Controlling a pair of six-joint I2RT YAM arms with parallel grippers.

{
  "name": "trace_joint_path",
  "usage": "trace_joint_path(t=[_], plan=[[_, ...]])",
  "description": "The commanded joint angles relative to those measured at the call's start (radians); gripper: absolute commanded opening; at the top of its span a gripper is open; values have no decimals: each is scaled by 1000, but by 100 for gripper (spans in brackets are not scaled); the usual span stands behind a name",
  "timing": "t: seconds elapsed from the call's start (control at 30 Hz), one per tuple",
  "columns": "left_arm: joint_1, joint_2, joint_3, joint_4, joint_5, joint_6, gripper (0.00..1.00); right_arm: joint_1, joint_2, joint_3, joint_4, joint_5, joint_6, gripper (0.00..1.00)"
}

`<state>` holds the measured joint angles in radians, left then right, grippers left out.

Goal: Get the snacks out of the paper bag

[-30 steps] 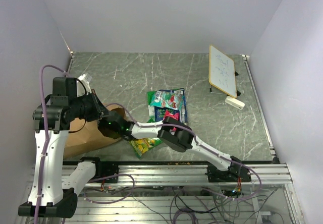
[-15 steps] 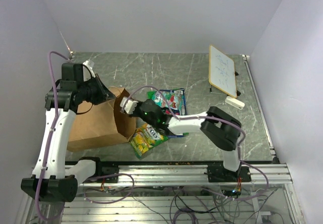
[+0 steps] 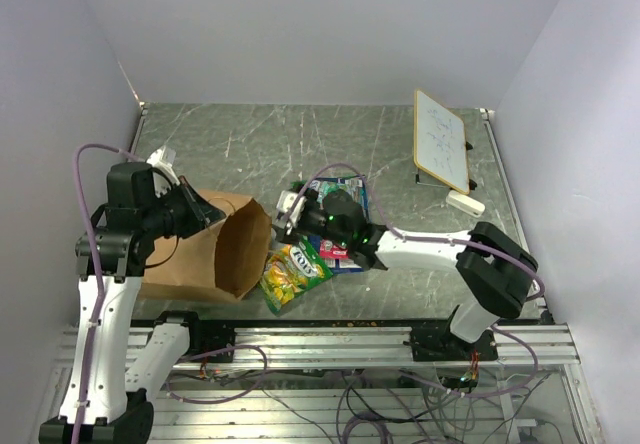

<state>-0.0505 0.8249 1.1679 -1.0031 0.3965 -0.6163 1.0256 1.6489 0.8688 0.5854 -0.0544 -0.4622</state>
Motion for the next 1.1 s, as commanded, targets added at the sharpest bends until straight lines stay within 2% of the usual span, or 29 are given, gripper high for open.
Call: trace_joint_path(t=[0.0, 0.07, 0.2, 0.47, 0.63, 0.7, 0.8, 0.93, 0.97, 1.07], plan=[[-3, -13, 0, -35, -1, -15, 7, -70, -13, -7, 80, -211, 46, 86], [-3, -8, 30, -60, -13, -4, 7, -69, 40, 23, 135, -252, 49, 90], [-2, 3, 76, -100, -30, 18, 7, -56, 117, 108, 177, -374, 66, 90], [-3, -3, 86, -100, -29, 10, 7, -12, 171, 185, 161, -191, 77, 88], [-2, -16, 70, -105, -28, 9, 7, -13, 262, 355, 11, -108, 72, 68], [-3, -18, 56, -95, -26, 0, 7, -13, 269, 359, 28, -91, 83, 62], [-3, -11, 38, -73, -27, -26, 7, -16, 260, 350, 67, -52, 72, 38], [-3, -3, 27, -22, -18, -72, 7, -25, 290, 458, -25, -42, 49, 5], [-3, 0, 28, -8, -18, -79, 7, -27, 291, 477, -39, -40, 37, 0], [-3, 25, 42, 7, -32, -74, 7, -27, 259, 477, -48, -11, 16, 0]])
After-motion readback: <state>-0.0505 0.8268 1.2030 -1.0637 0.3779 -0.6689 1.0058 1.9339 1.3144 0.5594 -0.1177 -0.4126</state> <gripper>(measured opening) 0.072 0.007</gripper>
